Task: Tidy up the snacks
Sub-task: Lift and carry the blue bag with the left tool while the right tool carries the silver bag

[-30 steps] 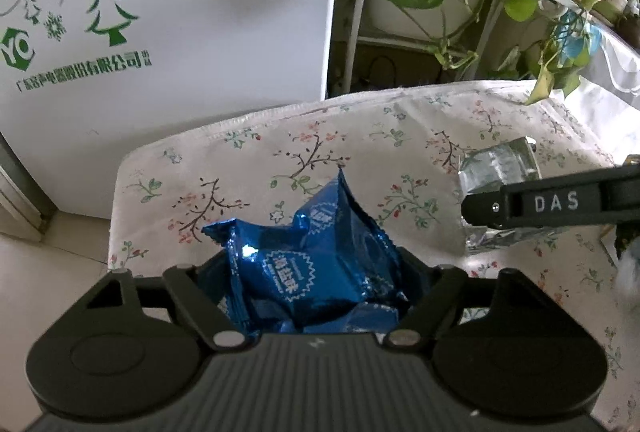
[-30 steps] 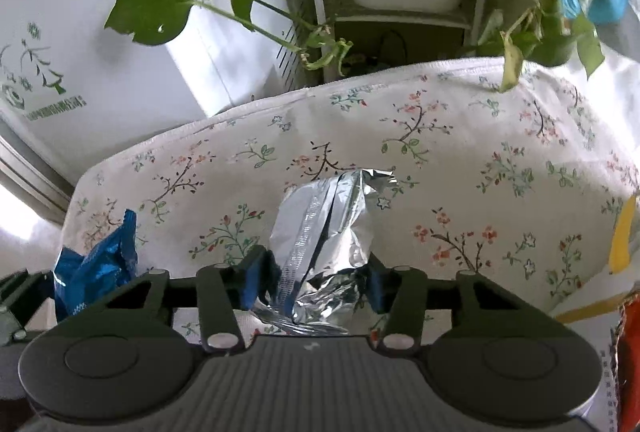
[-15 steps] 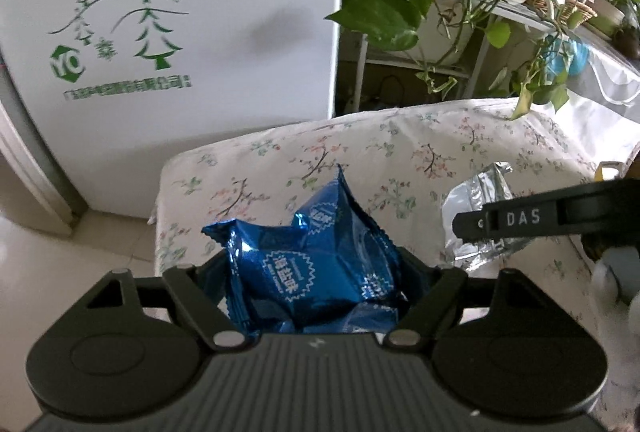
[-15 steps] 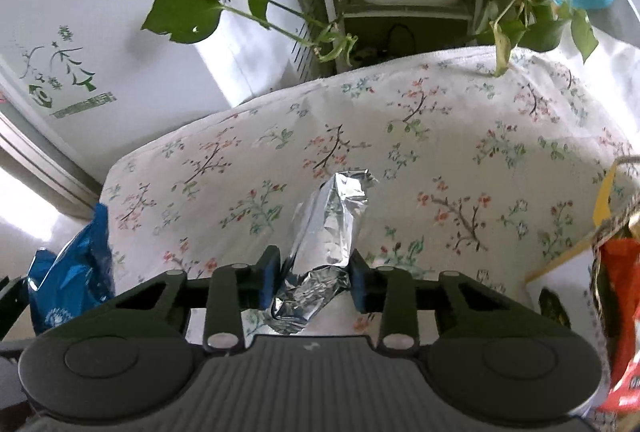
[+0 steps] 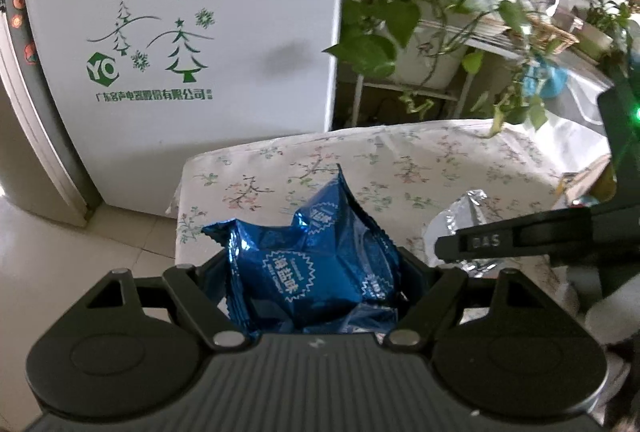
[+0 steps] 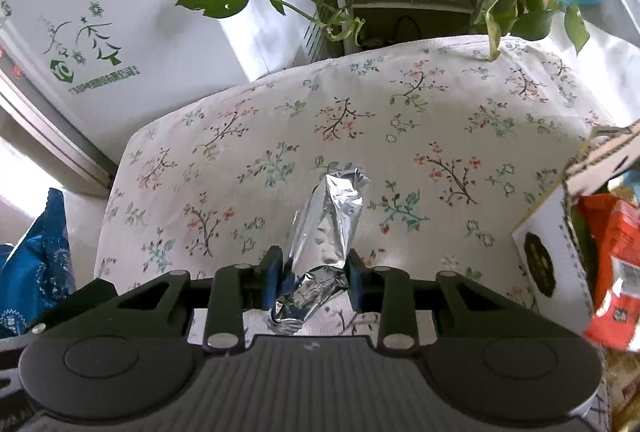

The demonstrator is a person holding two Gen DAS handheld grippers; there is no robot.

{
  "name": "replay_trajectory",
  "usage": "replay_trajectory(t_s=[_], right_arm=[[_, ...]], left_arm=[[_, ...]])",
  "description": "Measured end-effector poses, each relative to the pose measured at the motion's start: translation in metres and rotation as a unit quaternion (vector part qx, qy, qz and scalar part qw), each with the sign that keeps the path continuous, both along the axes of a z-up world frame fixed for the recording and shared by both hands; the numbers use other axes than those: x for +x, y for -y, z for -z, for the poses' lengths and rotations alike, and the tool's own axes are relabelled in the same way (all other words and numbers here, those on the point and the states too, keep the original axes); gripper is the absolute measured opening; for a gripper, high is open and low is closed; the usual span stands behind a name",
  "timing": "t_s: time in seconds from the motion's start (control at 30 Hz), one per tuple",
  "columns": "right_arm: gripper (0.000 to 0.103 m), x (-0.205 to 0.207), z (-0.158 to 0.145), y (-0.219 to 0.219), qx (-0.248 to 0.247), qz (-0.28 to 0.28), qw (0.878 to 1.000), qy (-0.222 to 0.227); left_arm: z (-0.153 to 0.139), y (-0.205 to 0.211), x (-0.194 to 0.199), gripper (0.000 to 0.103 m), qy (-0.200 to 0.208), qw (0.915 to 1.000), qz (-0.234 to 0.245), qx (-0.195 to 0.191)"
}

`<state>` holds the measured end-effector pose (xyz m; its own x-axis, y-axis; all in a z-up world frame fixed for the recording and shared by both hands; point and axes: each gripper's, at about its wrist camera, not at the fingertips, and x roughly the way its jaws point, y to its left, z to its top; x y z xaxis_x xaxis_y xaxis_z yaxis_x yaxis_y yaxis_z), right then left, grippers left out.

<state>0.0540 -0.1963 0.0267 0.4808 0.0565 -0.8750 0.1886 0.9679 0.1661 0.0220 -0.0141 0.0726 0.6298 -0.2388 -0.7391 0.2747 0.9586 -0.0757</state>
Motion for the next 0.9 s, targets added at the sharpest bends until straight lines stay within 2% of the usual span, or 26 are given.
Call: replay_trajectory(t_s=[0.37,0.63,0.9], right_arm=[[0.039,-0.038,-0.039,0.000,-0.016,-0.010,0.999,0.040],[0.039,-0.074,-0.071,0.027,-0.031,0.010,0.996,0.079],[0.039,-0.099,-0.094,0.061,-0.025,0.041,0.993,0.111]], left_arm=[[-0.014,0.013,-0.031,0.081,0.018,0.9994,0.002,-0.029],[-0.026,0.034,-0.040,0.081,0.034,0.9984,0.016,-0.043],[-0.035,0.059,-0.051,0.081,0.040,0.9966,0.043,-0.058]])
